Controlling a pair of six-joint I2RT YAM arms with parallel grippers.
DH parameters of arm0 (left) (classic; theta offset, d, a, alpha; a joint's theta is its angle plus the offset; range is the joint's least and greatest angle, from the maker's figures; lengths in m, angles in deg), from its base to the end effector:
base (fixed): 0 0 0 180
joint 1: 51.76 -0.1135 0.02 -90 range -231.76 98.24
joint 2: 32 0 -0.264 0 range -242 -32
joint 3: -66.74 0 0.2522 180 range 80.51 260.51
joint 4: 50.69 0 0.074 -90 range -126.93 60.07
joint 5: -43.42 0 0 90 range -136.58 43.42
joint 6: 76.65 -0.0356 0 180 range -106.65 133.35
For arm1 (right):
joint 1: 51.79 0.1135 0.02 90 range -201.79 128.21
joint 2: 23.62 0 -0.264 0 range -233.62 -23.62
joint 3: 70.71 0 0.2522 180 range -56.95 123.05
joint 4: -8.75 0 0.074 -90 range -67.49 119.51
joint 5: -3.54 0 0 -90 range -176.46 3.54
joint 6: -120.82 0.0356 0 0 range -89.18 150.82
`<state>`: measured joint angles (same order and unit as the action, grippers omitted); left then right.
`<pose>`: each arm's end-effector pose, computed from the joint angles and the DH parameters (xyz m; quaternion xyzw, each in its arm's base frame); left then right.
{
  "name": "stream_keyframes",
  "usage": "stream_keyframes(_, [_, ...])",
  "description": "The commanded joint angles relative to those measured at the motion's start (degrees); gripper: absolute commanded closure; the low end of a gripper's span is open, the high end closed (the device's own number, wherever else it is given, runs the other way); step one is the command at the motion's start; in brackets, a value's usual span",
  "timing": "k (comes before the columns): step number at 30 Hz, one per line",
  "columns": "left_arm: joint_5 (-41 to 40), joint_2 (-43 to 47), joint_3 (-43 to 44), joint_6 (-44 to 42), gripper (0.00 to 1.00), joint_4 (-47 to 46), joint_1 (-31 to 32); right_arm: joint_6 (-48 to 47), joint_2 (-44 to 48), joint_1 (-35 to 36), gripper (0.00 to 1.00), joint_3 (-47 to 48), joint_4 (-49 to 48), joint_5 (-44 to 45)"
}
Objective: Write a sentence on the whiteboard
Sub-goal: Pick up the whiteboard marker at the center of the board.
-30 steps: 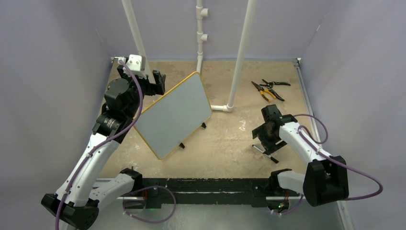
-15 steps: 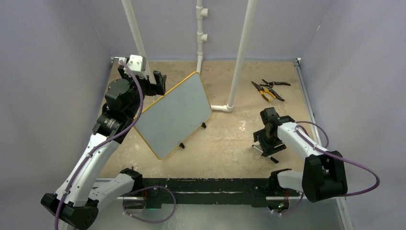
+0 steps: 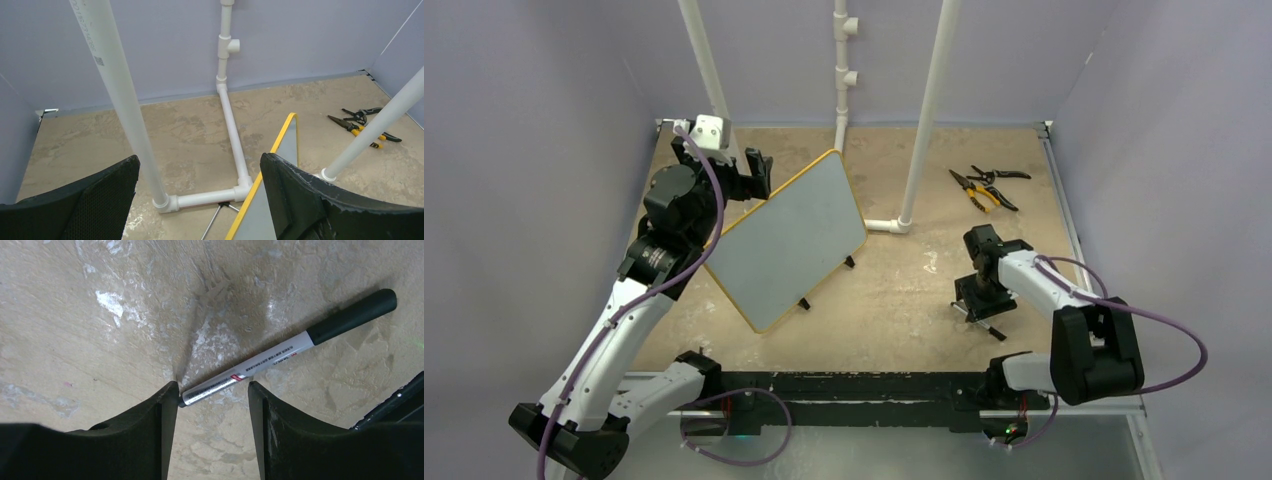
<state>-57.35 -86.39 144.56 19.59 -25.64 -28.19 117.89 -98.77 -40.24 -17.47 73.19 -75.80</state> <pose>0.1920 -0.0765 0.4253 0.0429 0.7156 -0.1135 0.6879 0.1907 0.0322 0.1658 0.6117 0.7850 -0.0365 0.0911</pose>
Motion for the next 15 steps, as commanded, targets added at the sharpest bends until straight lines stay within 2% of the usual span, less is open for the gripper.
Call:
stream_keyframes(1, [-0.8,0.78,0.06,-1.35,0.1,-1.85,0.42,1.54,-1.03,-0.04,0.45,-1.09,-2.8,1.47])
stream_keyframes(10, [-1.45,0.77,0.17,-1.59,0.1,-1.76,0.69,0.62,-3.79,0.05,0.53,-2.54,-7.2,0.63])
stream_keyframes(13, [-1.47,0.78,0.11,-1.65,0.1,-1.73,0.76,-0.67,-4.33,0.05,0.62,-2.48,-9.25,0.32])
stream_keyframes(15, [-1.46,0.73,0.19,-1.65,0.1,-1.79,0.77,-2.38,-4.41,0.03,0.75,-2.53,-11.35,-0.45])
